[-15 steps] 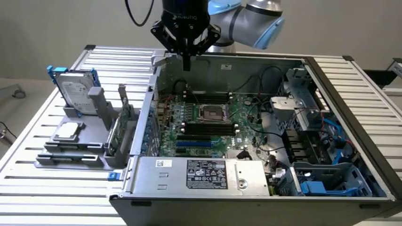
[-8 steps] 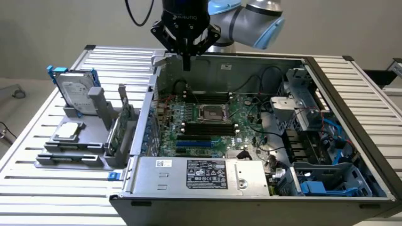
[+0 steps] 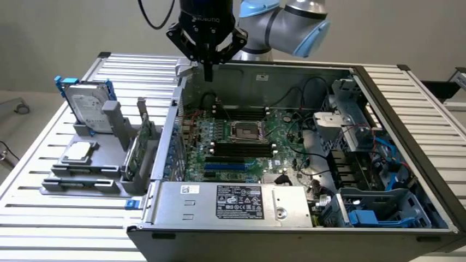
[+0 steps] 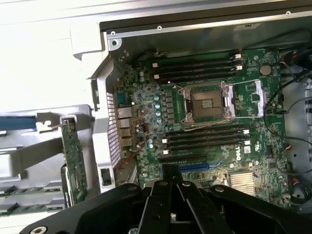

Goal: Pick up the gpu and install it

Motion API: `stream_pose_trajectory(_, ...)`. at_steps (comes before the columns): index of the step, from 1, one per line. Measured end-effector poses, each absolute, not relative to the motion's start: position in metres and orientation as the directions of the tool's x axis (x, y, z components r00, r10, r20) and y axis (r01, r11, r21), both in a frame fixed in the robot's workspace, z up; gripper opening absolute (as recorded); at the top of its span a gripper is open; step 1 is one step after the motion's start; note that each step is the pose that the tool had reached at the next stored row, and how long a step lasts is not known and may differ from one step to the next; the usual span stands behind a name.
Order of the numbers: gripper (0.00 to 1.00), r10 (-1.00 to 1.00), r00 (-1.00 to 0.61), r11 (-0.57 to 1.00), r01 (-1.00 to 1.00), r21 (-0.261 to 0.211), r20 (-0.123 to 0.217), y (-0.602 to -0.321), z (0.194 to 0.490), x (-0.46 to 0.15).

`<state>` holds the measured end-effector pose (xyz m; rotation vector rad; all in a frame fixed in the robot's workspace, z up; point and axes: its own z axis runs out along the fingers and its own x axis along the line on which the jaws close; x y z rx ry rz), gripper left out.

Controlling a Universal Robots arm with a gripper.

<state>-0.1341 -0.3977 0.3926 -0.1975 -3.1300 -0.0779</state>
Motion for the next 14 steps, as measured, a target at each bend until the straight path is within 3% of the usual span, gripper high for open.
stream_pose_trajectory(5,0.11,0.125,-0.991,0.991,0.127,0.050,0.038,-0.397,0.392,-0.150)
stream_pose_trajectory(14,0.11,0.125,-0.991,0.991,0.127,0.049,0.041,-0.396,0.381,-0.191)
